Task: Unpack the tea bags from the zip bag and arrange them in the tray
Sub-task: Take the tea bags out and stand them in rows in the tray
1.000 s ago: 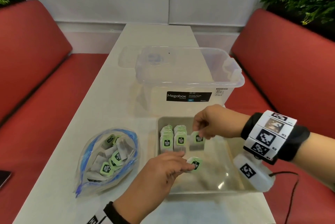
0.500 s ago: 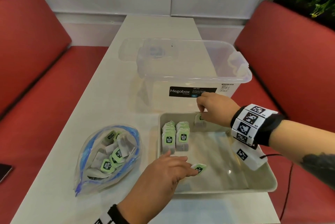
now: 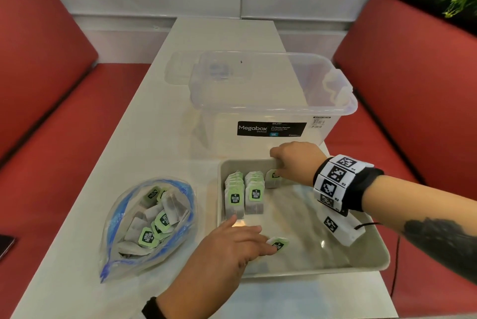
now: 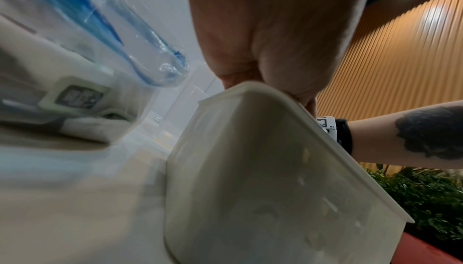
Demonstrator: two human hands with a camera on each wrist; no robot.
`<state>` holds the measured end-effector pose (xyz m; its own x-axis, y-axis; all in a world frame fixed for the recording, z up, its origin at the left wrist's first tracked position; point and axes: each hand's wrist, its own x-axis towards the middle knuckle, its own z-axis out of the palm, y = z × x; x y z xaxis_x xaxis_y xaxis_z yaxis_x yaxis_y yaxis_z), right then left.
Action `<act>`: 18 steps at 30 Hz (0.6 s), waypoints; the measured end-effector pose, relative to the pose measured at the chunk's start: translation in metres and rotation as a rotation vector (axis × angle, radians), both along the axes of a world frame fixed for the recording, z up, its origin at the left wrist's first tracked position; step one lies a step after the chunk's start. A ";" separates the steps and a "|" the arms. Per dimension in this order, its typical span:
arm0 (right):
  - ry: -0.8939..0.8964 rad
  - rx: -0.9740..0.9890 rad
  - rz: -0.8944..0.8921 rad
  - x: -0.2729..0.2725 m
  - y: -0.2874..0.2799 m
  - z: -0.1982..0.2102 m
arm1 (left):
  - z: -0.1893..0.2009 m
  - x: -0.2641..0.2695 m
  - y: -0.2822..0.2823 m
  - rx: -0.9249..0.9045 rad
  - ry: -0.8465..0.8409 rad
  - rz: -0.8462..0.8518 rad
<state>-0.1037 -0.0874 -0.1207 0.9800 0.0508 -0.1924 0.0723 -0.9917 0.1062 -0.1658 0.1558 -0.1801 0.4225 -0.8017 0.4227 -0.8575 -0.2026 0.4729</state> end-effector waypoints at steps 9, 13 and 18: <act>-0.008 0.027 -0.004 0.001 0.000 -0.004 | 0.009 0.001 0.002 0.050 -0.053 0.004; -0.012 0.035 -0.014 0.000 0.000 -0.004 | 0.009 0.001 0.002 0.044 -0.039 0.020; -0.014 0.041 -0.018 0.000 0.001 -0.005 | 0.011 0.000 0.003 0.054 -0.045 0.018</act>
